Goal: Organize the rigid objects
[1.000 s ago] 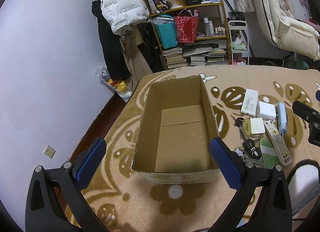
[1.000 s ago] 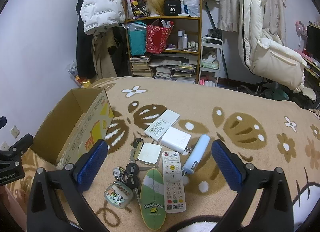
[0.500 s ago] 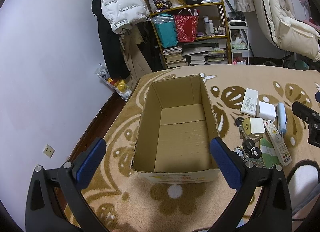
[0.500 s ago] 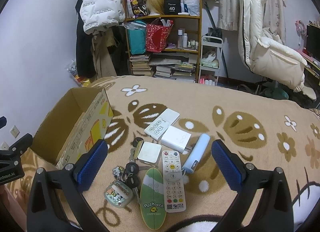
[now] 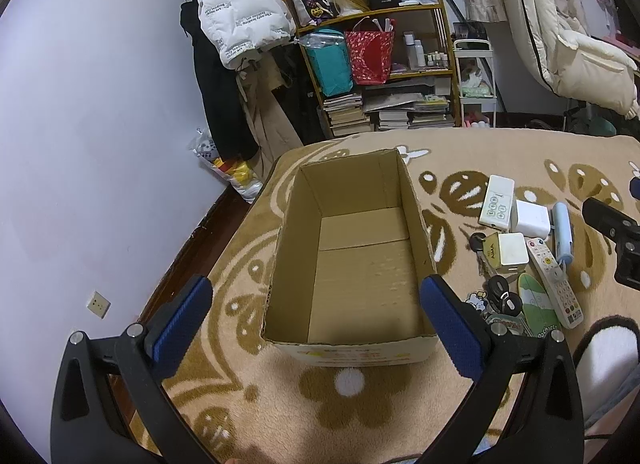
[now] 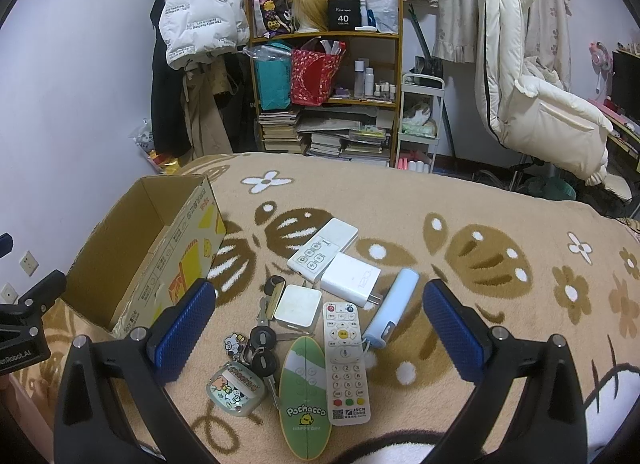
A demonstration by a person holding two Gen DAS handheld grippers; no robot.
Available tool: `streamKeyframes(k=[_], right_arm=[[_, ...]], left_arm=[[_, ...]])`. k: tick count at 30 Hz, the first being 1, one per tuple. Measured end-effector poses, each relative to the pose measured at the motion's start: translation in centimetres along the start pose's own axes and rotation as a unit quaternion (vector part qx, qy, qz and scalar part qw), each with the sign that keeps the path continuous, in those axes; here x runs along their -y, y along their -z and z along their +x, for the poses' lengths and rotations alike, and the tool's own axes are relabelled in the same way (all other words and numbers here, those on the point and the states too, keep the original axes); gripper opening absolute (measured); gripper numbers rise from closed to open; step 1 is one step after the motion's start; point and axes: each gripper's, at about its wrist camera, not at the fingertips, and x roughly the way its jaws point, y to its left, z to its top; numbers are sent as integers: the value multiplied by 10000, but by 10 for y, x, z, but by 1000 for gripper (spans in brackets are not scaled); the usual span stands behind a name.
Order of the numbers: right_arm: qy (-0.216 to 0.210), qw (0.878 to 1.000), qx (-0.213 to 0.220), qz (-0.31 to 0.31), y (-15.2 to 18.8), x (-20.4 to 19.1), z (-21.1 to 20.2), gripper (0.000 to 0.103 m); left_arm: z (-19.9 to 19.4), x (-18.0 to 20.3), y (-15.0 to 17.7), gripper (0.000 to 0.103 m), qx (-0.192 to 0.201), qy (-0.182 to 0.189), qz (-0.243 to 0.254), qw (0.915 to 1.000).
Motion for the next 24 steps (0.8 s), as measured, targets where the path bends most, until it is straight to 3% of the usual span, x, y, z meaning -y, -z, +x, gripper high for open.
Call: streamKeyframes(k=[24], right_arm=[[20,10000,5,-9,0,-1,-1,103]], left_arm=[[-1,-2,0,103,12,-43,-20,10000]])
